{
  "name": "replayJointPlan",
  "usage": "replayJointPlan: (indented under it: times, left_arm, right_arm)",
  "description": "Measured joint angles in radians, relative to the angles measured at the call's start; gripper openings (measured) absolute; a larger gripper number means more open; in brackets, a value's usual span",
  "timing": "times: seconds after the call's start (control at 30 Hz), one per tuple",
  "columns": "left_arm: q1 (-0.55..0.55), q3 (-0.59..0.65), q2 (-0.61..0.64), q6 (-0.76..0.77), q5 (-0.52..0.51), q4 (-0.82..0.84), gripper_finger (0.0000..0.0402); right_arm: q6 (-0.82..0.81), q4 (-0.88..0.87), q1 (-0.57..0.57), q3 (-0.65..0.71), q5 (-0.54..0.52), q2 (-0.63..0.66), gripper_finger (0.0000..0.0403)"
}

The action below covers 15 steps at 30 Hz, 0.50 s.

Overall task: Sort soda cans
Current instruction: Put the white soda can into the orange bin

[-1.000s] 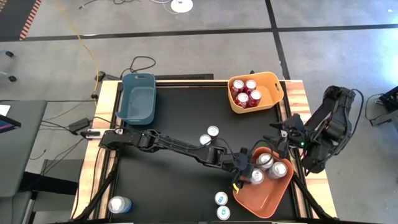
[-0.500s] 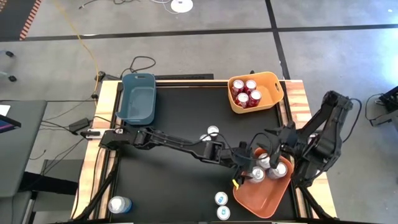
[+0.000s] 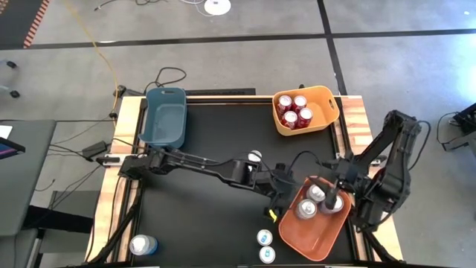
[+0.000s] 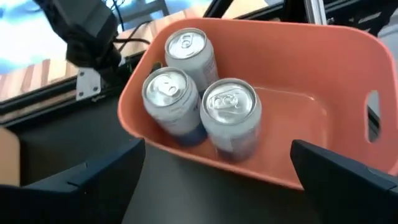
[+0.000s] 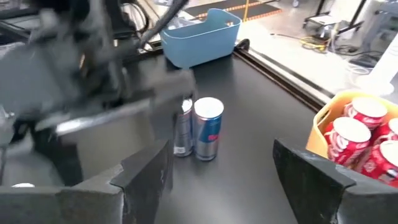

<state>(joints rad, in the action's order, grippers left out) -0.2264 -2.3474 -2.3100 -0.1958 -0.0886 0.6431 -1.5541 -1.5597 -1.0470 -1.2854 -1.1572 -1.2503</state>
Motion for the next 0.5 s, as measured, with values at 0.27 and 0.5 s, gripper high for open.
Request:
replayJointPlan:
  times: [0.27,0.5]
  left_arm:
    - [-0.012,0.002,0.049,0.107,-0.168,0.088,0.0399]
    - [-0.045,0.002,0.126,0.097,-0.325,0.147,0.0398]
  right_arm:
    - [-0.019,0.000,-0.056,0.000,-0.003,-0.013,0.0302]
    - [-0.019,0.001,-0.089,0.000,-0.003,-0.070,0.0302]
